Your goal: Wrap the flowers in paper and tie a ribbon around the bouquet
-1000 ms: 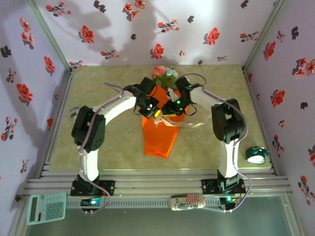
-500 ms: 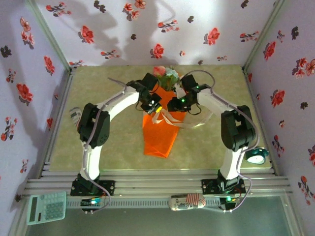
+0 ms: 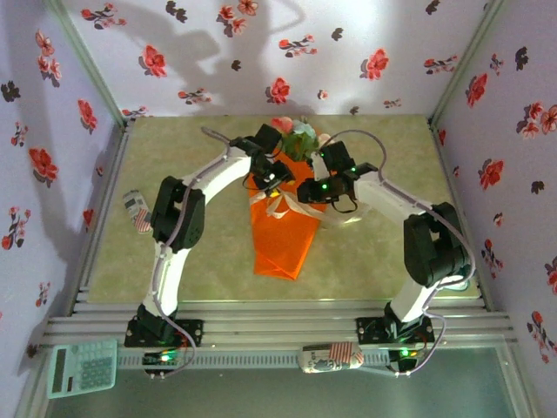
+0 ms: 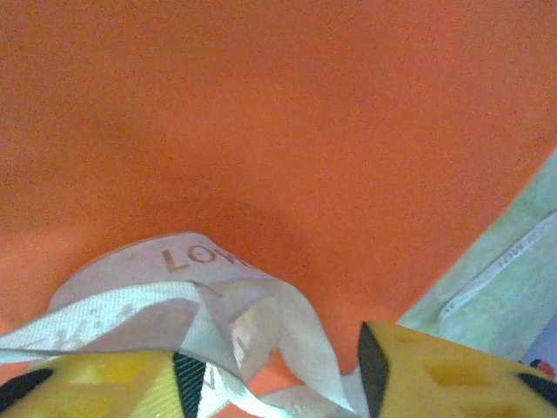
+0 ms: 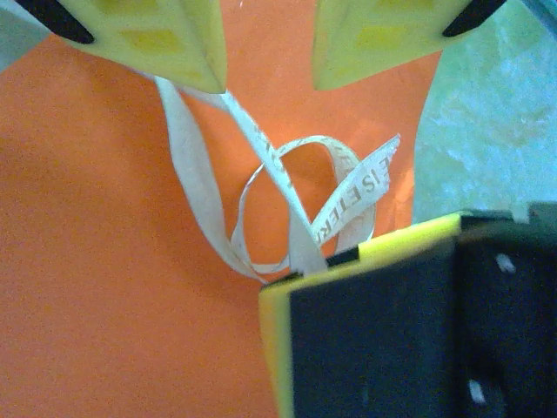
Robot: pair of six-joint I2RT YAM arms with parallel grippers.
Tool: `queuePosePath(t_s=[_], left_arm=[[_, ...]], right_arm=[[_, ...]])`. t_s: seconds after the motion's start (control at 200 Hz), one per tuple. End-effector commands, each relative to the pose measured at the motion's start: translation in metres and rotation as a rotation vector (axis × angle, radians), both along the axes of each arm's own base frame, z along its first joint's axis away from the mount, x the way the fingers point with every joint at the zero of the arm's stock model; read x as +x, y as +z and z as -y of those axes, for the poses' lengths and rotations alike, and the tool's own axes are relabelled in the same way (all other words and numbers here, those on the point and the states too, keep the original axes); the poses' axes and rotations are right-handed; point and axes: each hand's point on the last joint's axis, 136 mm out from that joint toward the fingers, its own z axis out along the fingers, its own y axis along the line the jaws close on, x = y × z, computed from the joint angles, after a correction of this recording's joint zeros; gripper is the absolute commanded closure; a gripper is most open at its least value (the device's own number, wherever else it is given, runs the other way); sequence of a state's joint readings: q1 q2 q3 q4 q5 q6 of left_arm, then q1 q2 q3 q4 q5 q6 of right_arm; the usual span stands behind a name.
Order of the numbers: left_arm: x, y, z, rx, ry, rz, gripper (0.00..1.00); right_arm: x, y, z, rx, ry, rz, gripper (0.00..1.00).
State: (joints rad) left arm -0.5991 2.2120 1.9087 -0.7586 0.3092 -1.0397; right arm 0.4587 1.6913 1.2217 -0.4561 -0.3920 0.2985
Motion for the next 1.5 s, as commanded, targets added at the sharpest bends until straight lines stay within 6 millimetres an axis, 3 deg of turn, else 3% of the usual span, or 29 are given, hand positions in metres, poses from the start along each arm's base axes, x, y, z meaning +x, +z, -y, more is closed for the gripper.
queuePosePath(t_s=[0.0,0.15,0.315,0.385,0.535,0.795,0.98,1.31,1.495], left_arm=[[-0.001,0.046,-0.015,0.056,-0.054,0.107,0.40],[-0.022,0.061,-0.043,0.170,-0.070,0.070,0.34],[-0.049,0.064,-0.071,0.287,-0.131,0.066,0.37],[-0.066,0.059,-0.075,0.291,-0.204,0.059,0.43],[-0.099,0.026,-0.070,0.275,-0.331,-0.055,0.42],[-0.069,0.004,-0.054,0.248,-0.219,-0.051,0.39],[-0.055,-0.019,-0.045,0.271,-0.216,-0.077,0.47],[-0.055,-0.041,-0.045,0.332,-0.249,-0.109,0.60],[-0.057,-0.046,-0.047,0.362,-0.256,-0.099,0.65]], right_arm=[[0.001,0.016,0.010,-0.009,-0.082,0.041,0.67],[0.003,0.019,0.035,-0.031,-0.234,0.026,0.64],[0.008,0.028,0.065,-0.004,-0.452,0.001,0.63],[0.005,0.025,0.080,0.000,-0.552,-0.054,0.63],[-0.009,0.008,0.114,-0.007,-0.732,-0.183,0.62],[-0.008,-0.002,0.136,0.004,-0.823,-0.236,0.61],[-0.004,-0.017,0.148,0.060,-0.900,-0.289,0.60],[-0.017,-0.051,0.151,0.107,-1.091,-0.445,0.56],[-0.012,-0.070,0.138,0.191,-1.200,-0.519,0.53]])
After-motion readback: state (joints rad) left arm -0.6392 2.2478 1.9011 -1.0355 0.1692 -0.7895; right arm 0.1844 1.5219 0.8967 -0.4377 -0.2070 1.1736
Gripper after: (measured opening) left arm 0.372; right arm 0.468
